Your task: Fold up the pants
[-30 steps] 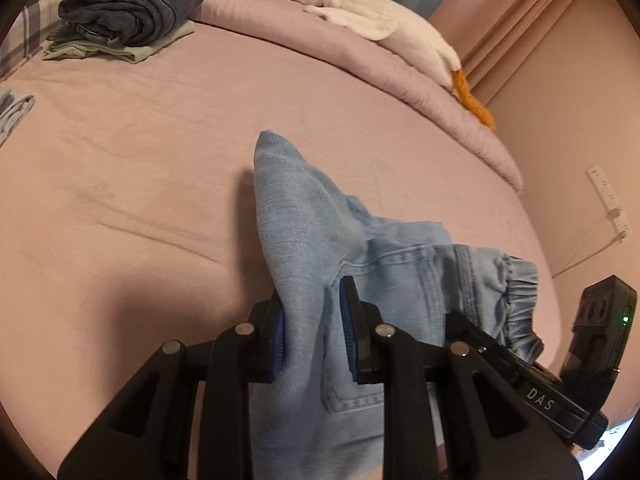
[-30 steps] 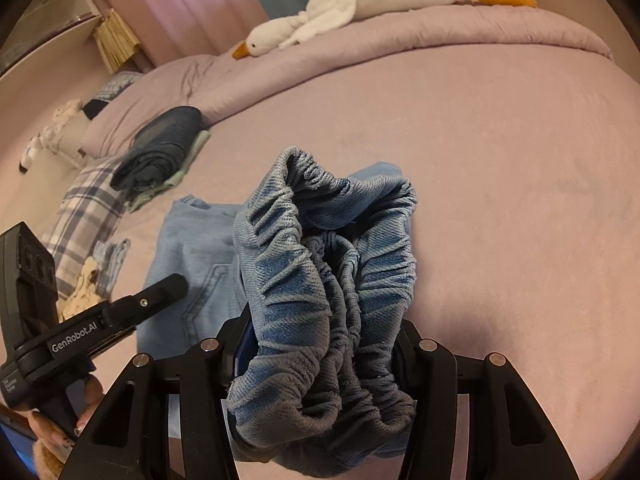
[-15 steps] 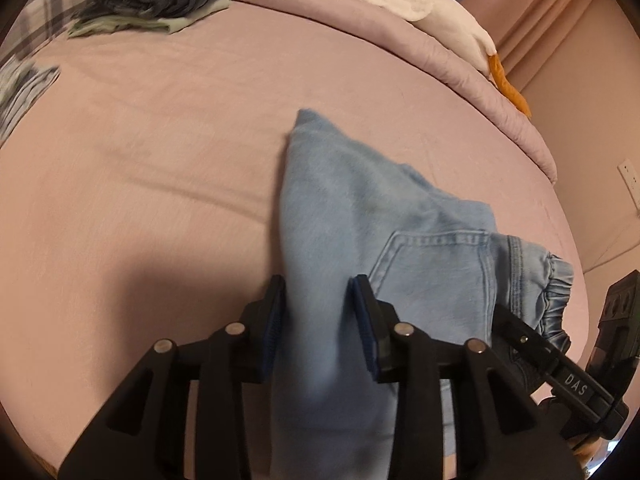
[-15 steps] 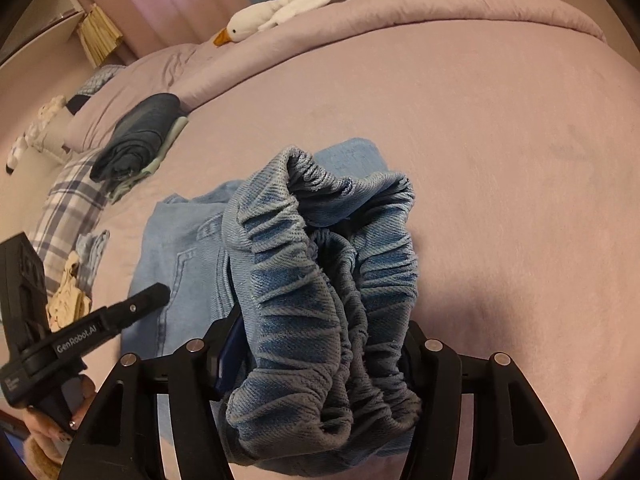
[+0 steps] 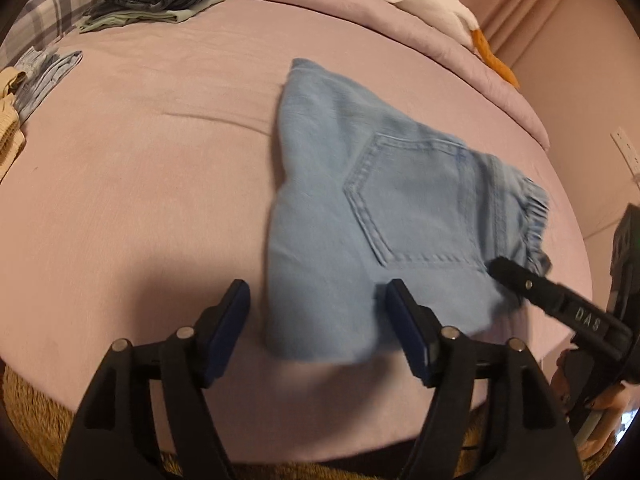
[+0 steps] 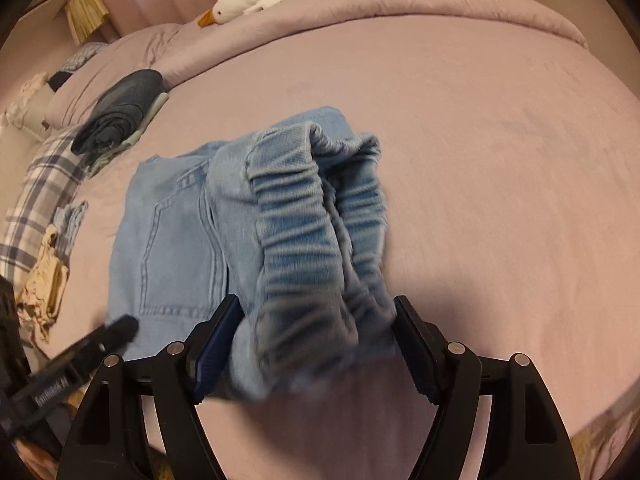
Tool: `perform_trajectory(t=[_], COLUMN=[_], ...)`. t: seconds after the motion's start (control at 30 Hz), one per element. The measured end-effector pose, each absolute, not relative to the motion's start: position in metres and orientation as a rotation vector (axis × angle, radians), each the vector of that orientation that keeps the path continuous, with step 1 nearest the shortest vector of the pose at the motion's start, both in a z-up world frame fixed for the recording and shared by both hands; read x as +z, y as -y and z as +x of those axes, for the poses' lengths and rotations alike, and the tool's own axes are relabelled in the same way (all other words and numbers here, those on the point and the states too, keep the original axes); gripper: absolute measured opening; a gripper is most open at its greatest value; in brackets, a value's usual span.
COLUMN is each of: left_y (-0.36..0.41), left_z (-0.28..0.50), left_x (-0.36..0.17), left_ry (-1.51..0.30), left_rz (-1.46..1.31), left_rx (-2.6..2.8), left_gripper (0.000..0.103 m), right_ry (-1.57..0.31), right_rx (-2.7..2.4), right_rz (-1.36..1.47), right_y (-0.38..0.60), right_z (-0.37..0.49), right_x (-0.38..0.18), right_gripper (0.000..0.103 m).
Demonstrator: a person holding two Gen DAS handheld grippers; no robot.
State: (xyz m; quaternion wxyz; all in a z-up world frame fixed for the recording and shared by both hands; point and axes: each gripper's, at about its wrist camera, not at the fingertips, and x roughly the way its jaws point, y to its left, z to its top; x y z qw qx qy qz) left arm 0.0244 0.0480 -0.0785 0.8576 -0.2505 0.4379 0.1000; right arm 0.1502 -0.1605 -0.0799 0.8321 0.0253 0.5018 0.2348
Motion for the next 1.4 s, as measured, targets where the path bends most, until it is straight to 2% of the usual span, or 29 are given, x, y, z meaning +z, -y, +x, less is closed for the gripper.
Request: perform_trajectory(t=[0.1,0.13,0.17,0.43,0.57,1.4], left_y=[-0.045,-0.043,-0.042,-0.038,-0.032,-0.016], left_z=[0.018,0.014,0.013,-0.011,-0.01,-0.033], left_x=[-0.066,-0.058,-0.054,-0.018,-0.007,0.011], left_ry=[-0.912,-0.906,-0.901,-0.802,-0.783,-0.754], left_rz=[-0.506,-0.48,-0.462,-0.44,-0.415,-0.374], left_rx=[0.192,0.203,0.218,0.239,0.242,0.26], left_gripper=[0.089,0.098,0.102,0.102,0.102,0.102], right_ry=[-1.037,-1.015,-0.997,-0.771,-0.727,-0.763], right_rx=[0.495,0.486,0.471,0.433,0.448,0.443], right_rz=[0.042,0.023,0.005,-0.067,-0.064,-0.088], right_y=[0.163,0.163,0.163,0.163,0.163,0.152], right_z=[0.142,0.138,0.135,0.102,0.094,0.079], right_x=[-0.067,-0.061,-0.057,-0.009,0.001,-0.006], right_gripper=[0.076,0.08,0.084,0.095,0.095,0.095])
